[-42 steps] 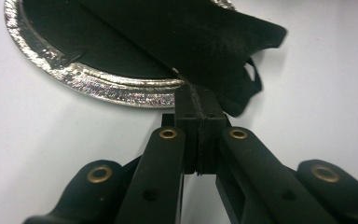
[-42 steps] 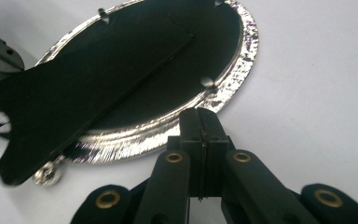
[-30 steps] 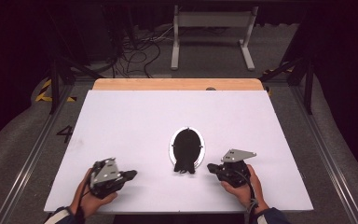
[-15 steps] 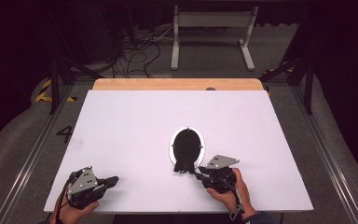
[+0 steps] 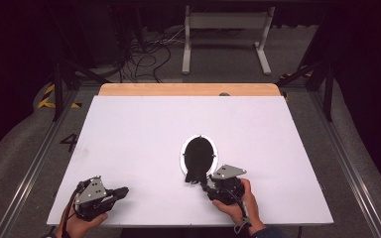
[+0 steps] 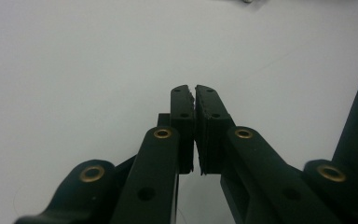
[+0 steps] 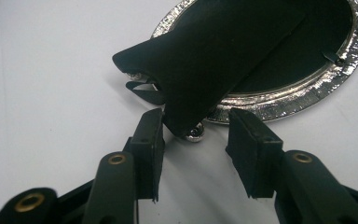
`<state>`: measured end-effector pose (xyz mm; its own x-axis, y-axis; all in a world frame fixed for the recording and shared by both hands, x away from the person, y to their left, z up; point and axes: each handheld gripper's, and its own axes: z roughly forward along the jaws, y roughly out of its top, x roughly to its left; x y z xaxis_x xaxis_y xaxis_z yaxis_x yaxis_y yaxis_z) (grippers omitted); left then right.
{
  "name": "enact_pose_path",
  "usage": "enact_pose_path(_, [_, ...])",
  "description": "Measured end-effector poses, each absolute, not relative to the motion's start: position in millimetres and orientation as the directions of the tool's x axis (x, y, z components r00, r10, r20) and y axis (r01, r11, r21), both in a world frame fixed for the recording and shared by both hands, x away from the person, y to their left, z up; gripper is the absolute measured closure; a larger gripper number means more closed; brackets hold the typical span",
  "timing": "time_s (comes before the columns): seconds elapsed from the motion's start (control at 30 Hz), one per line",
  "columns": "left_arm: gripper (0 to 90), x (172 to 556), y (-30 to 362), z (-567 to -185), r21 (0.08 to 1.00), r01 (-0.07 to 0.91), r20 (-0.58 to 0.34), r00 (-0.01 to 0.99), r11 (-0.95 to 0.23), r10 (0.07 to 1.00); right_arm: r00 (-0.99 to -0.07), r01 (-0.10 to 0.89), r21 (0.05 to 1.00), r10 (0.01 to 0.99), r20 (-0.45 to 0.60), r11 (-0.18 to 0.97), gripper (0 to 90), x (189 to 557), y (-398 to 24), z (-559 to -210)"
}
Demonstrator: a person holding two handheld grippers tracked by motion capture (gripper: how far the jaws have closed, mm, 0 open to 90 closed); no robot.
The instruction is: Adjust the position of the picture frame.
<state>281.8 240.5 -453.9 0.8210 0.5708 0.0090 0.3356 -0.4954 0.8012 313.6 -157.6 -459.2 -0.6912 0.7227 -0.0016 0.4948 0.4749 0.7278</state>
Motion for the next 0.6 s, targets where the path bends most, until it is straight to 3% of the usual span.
enact_pose_path(0.23, [87.0,287,240,-456,0.801,0.34,0.008,0.817,-0.493,0.577,-0.705,0.494,0.732,0.709,0.021,0.469,65.6,316,-165,-460])
enact_pose_path(0.6, [85.0,291,239,-457,0.806,0.341,0.007,0.812,-0.484,0.584,-0.709,0.498,0.727,0.705,0.028,0.472,66.5,319,-169,-459])
